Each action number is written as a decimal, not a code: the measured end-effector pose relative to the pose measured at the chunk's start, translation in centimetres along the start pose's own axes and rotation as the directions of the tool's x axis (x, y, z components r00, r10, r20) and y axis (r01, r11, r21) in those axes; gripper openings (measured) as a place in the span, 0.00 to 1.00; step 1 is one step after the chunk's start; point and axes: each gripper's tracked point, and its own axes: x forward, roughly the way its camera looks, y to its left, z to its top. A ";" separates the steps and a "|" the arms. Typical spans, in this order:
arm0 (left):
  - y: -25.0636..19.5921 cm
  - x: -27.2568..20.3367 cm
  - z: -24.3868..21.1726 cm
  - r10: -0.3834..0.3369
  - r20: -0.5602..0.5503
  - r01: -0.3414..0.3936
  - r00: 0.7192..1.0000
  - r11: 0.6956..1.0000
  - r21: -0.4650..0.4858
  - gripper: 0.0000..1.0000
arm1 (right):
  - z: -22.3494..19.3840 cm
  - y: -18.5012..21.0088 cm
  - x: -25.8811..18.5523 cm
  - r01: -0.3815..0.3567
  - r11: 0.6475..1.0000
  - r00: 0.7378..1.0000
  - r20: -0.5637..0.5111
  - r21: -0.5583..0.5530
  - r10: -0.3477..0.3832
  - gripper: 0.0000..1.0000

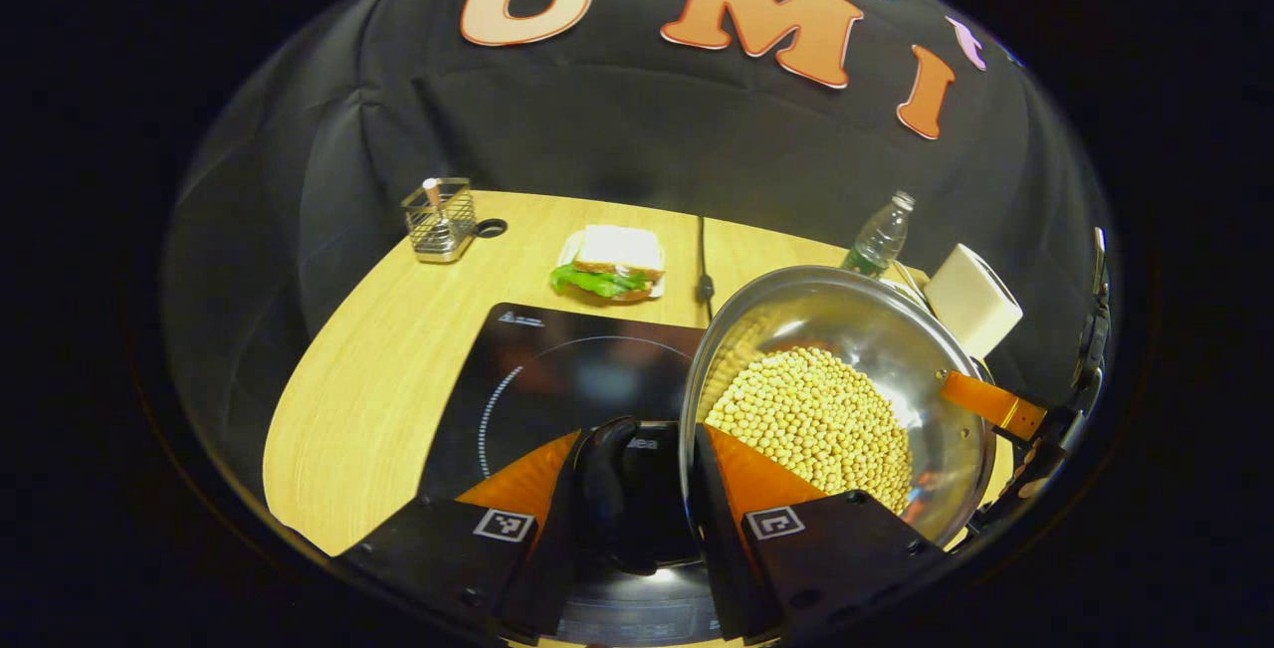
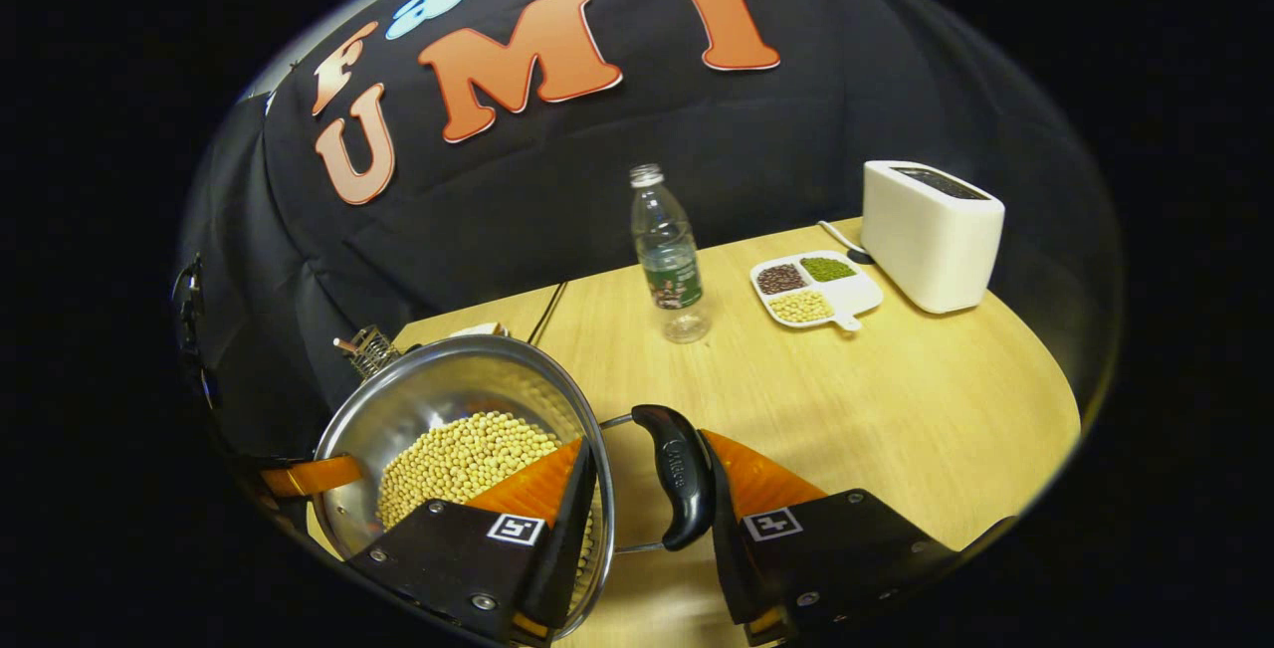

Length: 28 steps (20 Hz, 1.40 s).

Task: First push the handle of the pot to place it horizontally, then grasp the pot with both hands and set it on the induction cooktop.

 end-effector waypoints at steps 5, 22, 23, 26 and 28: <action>4.2 -0.8 0.7 0.039 -0.007 -0.039 0.999 0.999 -0.024 0.63 | -0.9 4.2 1.4 -0.042 0.999 0.999 -0.025 -0.014 0.042 0.58; 12.6 0.7 0.3 0.067 -0.065 -0.071 0.996 0.995 -0.066 0.63 | -3.8 11.4 4.0 -0.105 0.994 0.991 -0.087 -0.030 0.102 0.53; 12.6 0.8 0.2 0.071 -0.055 -0.074 0.996 0.995 -0.064 0.65 | -3.7 11.4 4.1 -0.105 0.994 0.991 -0.082 -0.032 0.102 0.53; 12.4 0.3 0.3 0.069 -0.058 -0.073 0.996 0.995 -0.068 0.62 | -3.8 11.2 4.2 -0.101 0.994 0.992 -0.079 -0.042 0.097 0.58; 12.5 0.2 0.2 0.073 -0.054 -0.076 0.996 0.995 -0.062 0.64 | -3.8 11.3 4.1 -0.105 0.993 0.992 -0.080 -0.046 0.101 0.61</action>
